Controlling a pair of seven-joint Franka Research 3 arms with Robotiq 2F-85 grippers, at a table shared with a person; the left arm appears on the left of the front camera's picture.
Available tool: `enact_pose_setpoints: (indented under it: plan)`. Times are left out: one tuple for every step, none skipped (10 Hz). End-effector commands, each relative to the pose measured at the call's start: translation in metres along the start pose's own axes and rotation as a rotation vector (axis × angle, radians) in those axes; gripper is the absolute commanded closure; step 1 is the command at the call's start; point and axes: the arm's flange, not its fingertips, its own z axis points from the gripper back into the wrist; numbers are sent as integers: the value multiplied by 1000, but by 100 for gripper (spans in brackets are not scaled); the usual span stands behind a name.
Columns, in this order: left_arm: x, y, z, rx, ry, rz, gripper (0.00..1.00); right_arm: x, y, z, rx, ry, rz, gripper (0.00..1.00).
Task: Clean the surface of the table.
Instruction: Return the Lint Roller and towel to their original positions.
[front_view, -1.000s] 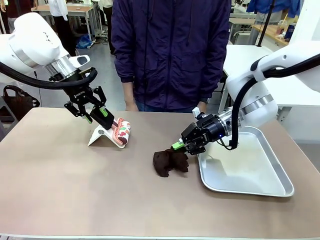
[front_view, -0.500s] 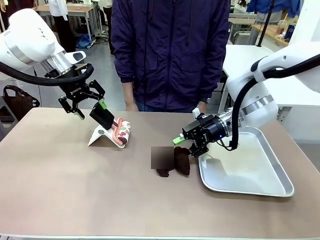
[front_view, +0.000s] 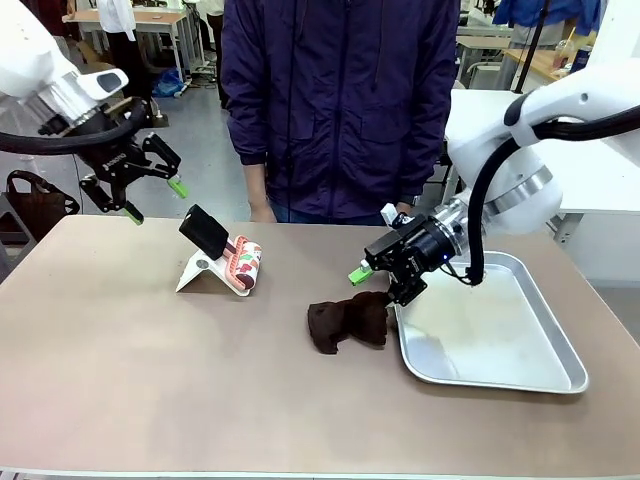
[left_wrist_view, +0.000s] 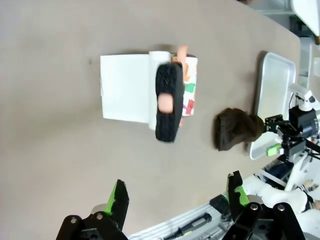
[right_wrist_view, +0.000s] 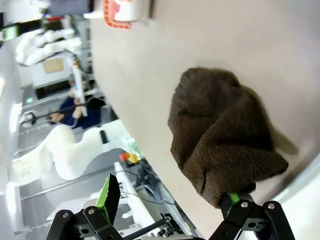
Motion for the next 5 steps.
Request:
enact_pose_setpoints:
  plan:
    - [-35,5,8,-40,-42,-70,0,5,37,1,-277,6,-100,0]
    - [-44,8,13,-46,-57,-82,0,4,49,2,-398,-30,-109,0]
    - [-56,14,19,-55,-70,-84,0,0,59,7,-503,-91,-125,0]
    - [-65,21,23,-59,-79,-82,0,-8,68,17,-576,-149,-133,0]
    - [-76,28,26,-69,-81,-88,0,-18,75,28,-573,-183,-137,0]
